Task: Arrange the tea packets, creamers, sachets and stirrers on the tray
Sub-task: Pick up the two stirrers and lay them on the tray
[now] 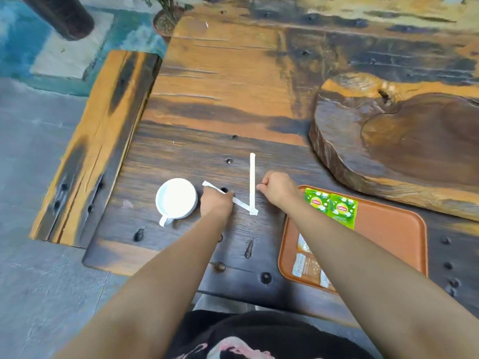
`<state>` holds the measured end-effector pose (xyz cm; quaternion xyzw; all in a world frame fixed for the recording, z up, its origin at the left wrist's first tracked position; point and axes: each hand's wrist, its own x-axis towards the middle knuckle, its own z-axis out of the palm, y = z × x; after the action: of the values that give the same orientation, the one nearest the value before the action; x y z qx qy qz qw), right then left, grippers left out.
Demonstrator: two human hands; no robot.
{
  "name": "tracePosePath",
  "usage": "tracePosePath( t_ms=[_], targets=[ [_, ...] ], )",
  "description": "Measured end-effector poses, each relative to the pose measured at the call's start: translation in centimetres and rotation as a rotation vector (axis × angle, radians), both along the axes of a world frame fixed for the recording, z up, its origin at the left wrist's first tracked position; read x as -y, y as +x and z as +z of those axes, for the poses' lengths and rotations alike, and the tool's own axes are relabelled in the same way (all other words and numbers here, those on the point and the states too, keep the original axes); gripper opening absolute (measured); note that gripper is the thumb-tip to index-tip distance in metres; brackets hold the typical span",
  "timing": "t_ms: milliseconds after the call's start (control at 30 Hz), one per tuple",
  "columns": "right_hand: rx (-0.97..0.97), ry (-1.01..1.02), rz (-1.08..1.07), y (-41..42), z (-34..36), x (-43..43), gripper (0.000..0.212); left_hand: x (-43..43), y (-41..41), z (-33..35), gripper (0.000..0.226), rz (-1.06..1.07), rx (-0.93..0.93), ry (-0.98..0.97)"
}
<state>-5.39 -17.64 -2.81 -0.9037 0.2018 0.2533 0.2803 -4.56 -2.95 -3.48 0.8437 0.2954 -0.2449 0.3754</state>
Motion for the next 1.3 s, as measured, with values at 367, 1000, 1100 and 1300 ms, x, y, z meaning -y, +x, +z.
tracePosePath(
  t_ms=[367,1000,1100,1300],
  targets=[
    [-0.070,-0.124,-0.187,2.2,-1.5,-3.6,0.031,0.9,2.0,-1.3,0.035,-0.330,0.041,0.159],
    [-0.110,-0.149,-0.198,1.0,-1.7,-3.9,0.027,1.3,2.4,-1.3,0.026,-0.496,-0.006,0.213],
    [-0.080,-0.092,-0.272,0.3,-1.6,-3.5,0.031,1.5,2.3,-0.9,0.028,-0.437,0.005,0.172],
    [0.026,0.187,-0.433,-0.6,-0.8,-1.6,0.013,2.8,1.6,0.3,0.012,-0.253,0.066,-0.084]
  ],
)
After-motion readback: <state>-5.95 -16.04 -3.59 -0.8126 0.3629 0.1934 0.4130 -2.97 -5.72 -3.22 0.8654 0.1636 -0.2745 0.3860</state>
